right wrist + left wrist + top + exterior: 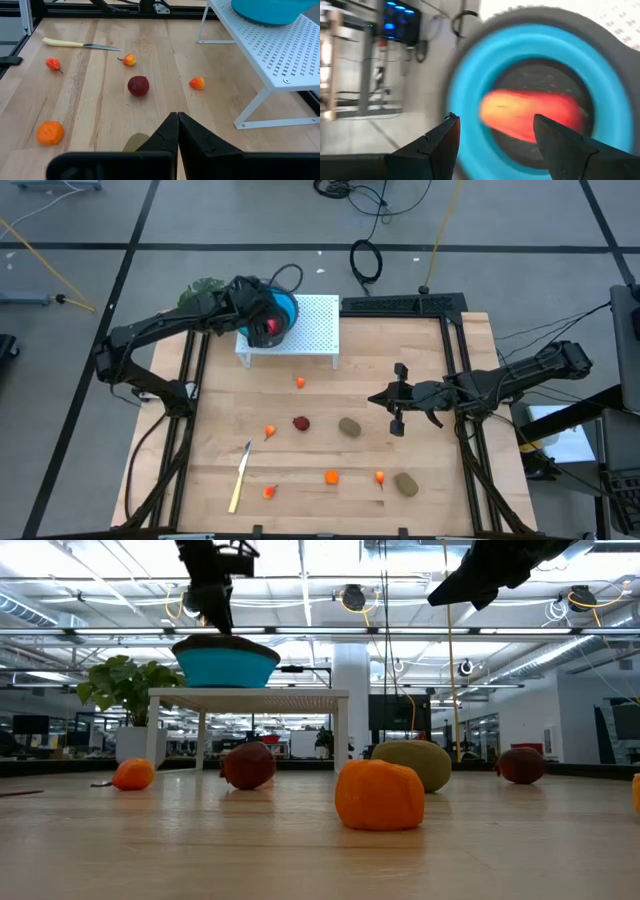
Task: Pick & Place Fruit
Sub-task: Put the top kiwi into the blue strainer bowl on the shelf
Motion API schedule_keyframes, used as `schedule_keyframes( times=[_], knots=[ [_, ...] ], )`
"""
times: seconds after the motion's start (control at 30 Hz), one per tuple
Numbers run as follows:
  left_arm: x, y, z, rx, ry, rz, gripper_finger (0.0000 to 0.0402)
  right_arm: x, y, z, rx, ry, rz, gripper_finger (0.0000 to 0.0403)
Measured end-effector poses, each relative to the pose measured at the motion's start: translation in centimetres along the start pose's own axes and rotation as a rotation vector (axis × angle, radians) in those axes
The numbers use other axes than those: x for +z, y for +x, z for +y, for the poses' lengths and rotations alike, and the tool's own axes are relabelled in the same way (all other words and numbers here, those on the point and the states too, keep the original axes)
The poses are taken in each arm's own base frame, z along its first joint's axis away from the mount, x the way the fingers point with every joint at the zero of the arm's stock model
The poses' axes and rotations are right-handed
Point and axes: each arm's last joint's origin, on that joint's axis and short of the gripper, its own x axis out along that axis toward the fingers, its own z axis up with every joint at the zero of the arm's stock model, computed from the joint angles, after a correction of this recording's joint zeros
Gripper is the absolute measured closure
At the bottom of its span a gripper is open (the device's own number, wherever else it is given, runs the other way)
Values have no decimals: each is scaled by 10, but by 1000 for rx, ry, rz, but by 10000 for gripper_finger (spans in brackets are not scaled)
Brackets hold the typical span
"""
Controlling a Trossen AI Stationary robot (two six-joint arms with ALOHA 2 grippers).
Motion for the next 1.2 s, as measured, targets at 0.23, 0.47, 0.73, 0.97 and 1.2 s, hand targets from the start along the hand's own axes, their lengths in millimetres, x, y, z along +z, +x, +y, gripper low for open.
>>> schedule_keyframes(
  times=[0.23,0.47,0.73,0.97,1.2],
  knots=[
    [17,-43,27,-48,-220,-187,155,0,0,0,0,-2,0,403],
    [21,-59,30,-274,-357,-327,238,0,0,0,0,-7,0,403],
    [29,-69,16,-364,-417,-353,353,0,0,0,0,-8,1,403],
    [37,-81,-2,-464,-386,-391,392,-2,0,0,-2,-16,21,403],
    [44,-93,-17,-523,-395,-425,397,-3,0,2,68,-18,36,403]
  ],
)
